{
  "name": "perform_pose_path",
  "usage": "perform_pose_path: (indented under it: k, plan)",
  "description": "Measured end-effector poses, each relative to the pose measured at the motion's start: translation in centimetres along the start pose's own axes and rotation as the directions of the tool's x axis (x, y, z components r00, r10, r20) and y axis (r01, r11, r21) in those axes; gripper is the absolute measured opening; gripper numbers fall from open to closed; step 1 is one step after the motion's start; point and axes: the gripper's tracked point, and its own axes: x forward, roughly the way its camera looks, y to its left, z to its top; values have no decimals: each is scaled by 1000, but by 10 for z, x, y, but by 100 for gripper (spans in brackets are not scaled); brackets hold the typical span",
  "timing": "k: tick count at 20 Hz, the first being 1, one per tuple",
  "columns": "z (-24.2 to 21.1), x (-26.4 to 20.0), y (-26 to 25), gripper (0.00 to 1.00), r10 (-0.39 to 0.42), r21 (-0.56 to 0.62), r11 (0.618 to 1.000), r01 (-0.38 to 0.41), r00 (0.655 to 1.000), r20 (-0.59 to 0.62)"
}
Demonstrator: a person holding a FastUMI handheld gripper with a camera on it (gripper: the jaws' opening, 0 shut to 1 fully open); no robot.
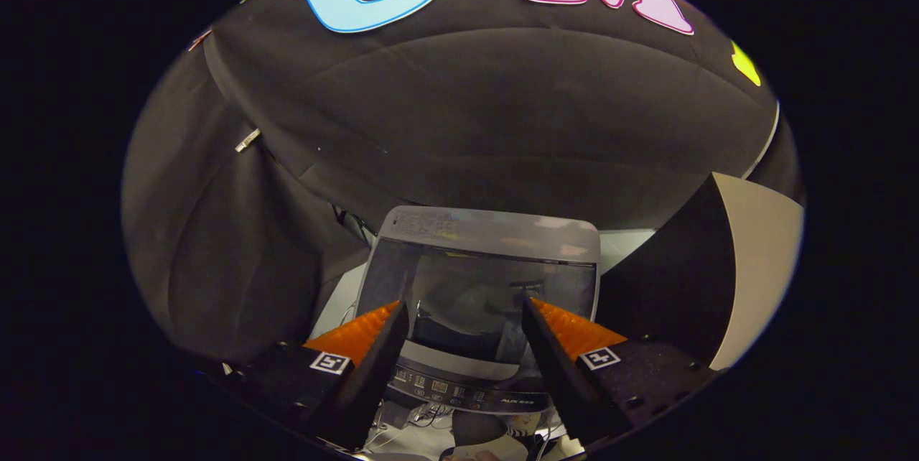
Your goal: Put the clothes into the washing machine and then close the washing machine lid.
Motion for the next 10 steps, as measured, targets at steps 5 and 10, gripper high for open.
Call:
perform_pose_path:
  k: [5, 10]
  plan:
    - [10, -17, 4, 100, 29, -18, 999, -28, 996, 90]
    - [22, -66, 2, 100, 49, -46, 998, -40, 972, 230]
